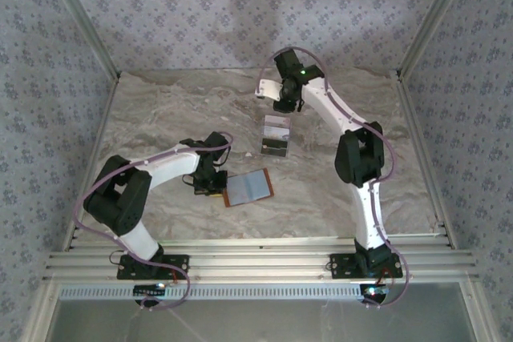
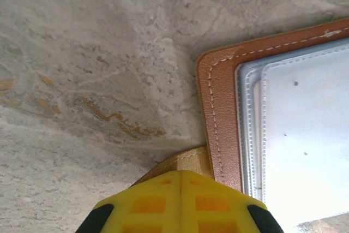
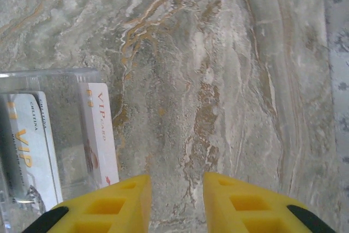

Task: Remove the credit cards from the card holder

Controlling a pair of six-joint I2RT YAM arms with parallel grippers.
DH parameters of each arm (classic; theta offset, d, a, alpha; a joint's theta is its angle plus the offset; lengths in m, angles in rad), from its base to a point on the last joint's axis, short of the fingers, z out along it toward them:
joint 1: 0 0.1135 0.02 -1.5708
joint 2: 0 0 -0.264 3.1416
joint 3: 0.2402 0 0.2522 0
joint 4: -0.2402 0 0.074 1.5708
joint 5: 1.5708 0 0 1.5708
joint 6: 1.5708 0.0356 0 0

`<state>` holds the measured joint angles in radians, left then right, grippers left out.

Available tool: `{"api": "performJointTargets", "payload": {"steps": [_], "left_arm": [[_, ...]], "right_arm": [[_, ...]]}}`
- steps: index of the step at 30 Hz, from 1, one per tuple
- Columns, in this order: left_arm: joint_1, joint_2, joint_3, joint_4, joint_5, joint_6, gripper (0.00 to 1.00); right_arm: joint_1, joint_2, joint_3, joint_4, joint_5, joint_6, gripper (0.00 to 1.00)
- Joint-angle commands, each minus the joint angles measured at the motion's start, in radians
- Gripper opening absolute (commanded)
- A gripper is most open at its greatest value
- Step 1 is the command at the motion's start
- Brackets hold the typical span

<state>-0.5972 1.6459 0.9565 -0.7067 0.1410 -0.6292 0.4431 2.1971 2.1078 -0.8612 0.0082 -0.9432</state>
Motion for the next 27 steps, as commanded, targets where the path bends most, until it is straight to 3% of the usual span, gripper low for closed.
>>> {"api": "performJointTargets", "payload": {"steps": [1, 6, 13, 23, 27], "left_arm": [[-0.001, -0.032, 0.028, -0.011, -0.013, -0.003, 0.04], [-0.001, -0.058, 0.007, 0.022, -0.003, -0.029, 0.03], [0.002, -0.076, -0.025, 0.091, 0.015, -0.041, 0.03], [0.021, -0.073, -0.108, 0.191, 0.099, -0.055, 0.02], [0.039, -0.070, -0.141, 0.214, 0.115, -0.049, 0.02]], "right_arm": [[0.013, -0.087, -0.025, 0.009, -0.005, 0.137, 0.30], [0.026, -0.221, -0.176, 0.112, -0.079, 0.424, 0.26], [0.039, -0.474, -0.551, 0.388, -0.160, 0.926, 0.22], [0.102, -0.531, -0.695, 0.280, -0.267, 1.367, 0.08], [0.148, -0.507, -0.752, 0.294, -0.347, 1.420, 0.13]]}}
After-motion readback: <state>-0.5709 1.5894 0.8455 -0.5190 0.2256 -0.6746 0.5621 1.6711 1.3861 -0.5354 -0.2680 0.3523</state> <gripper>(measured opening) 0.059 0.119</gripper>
